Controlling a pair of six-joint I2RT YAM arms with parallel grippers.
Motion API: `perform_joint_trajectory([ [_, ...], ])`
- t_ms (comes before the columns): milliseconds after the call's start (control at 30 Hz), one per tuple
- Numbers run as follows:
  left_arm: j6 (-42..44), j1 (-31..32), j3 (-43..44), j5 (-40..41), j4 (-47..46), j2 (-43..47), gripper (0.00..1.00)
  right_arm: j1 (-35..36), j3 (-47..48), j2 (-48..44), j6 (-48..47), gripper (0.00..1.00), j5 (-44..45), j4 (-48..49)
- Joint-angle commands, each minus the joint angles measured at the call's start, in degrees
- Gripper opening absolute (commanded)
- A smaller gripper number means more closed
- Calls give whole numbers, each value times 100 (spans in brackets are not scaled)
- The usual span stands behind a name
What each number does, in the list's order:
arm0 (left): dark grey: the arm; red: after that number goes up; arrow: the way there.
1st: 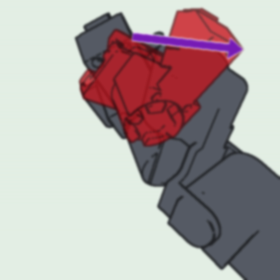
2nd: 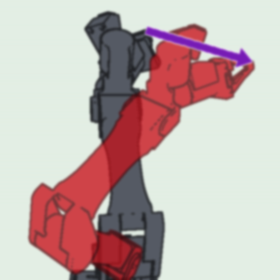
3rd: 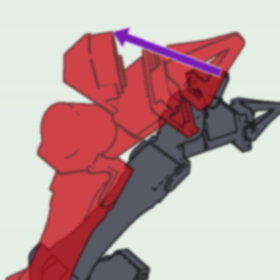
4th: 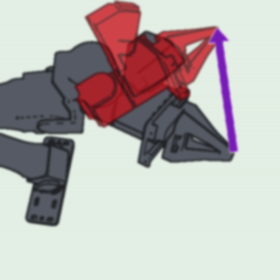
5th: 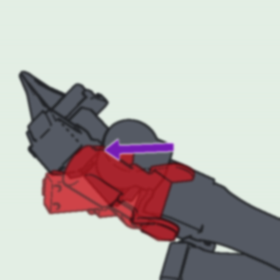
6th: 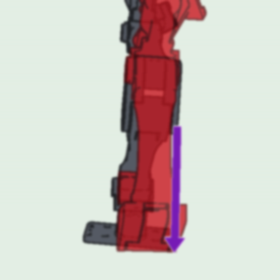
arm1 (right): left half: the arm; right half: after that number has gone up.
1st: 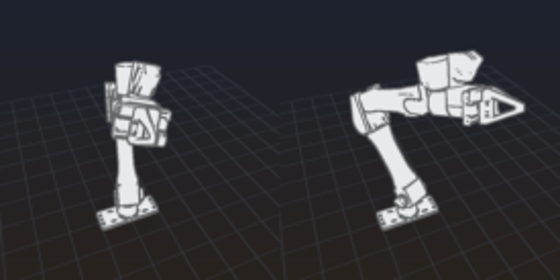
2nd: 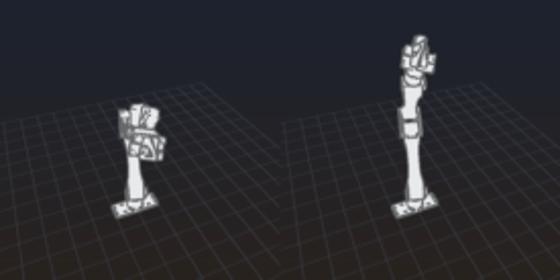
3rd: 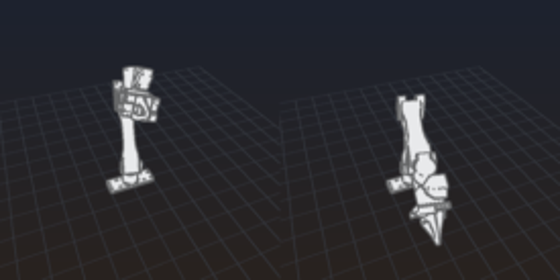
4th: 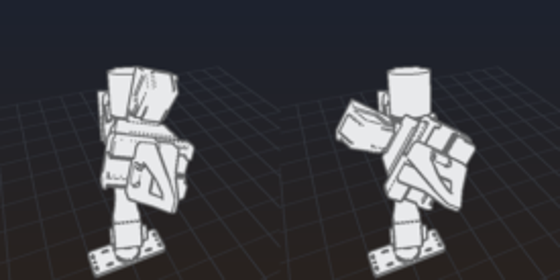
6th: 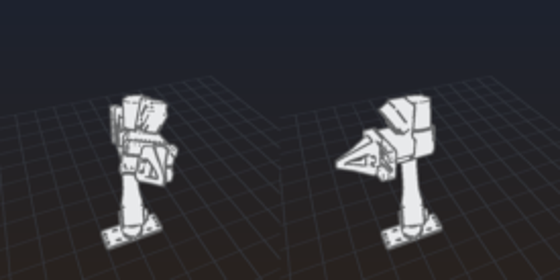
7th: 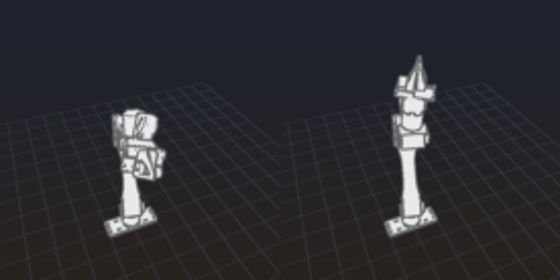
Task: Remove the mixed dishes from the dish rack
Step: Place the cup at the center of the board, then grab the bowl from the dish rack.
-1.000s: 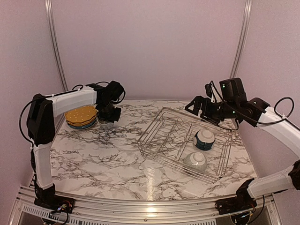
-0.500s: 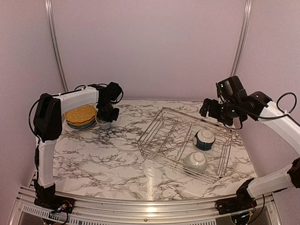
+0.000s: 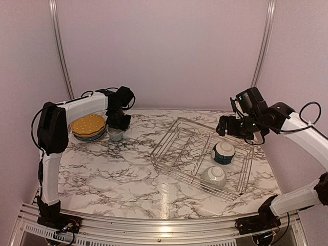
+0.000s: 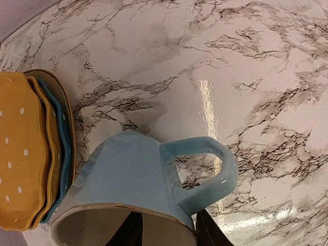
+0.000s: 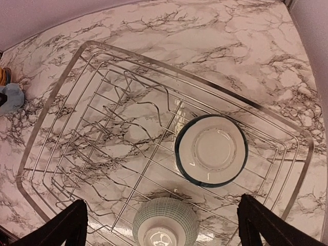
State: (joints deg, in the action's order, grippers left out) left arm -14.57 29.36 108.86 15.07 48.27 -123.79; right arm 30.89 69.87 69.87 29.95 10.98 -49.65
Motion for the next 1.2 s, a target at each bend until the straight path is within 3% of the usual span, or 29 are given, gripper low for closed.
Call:
perform_joint_trajectory([
  [0, 90, -25, 178, 126, 250, 93, 38, 25, -95, 58, -301, 98, -265, 21],
  [433, 243, -93, 471, 182, 331, 26, 53, 114, -66, -72, -309, 99, -242, 90],
  [667, 366, -95, 534, -132, 327, 231, 67, 159, -182, 64, -412, 99, -293, -13],
  [1033, 271, -61, 386, -933, 142, 1421, 83, 762, -556, 429, -283, 98, -381, -477],
  [1167, 150, 17, -83, -1430, -275, 2115, 91, 1059, -777, 501, -64, 97, -485, -627],
])
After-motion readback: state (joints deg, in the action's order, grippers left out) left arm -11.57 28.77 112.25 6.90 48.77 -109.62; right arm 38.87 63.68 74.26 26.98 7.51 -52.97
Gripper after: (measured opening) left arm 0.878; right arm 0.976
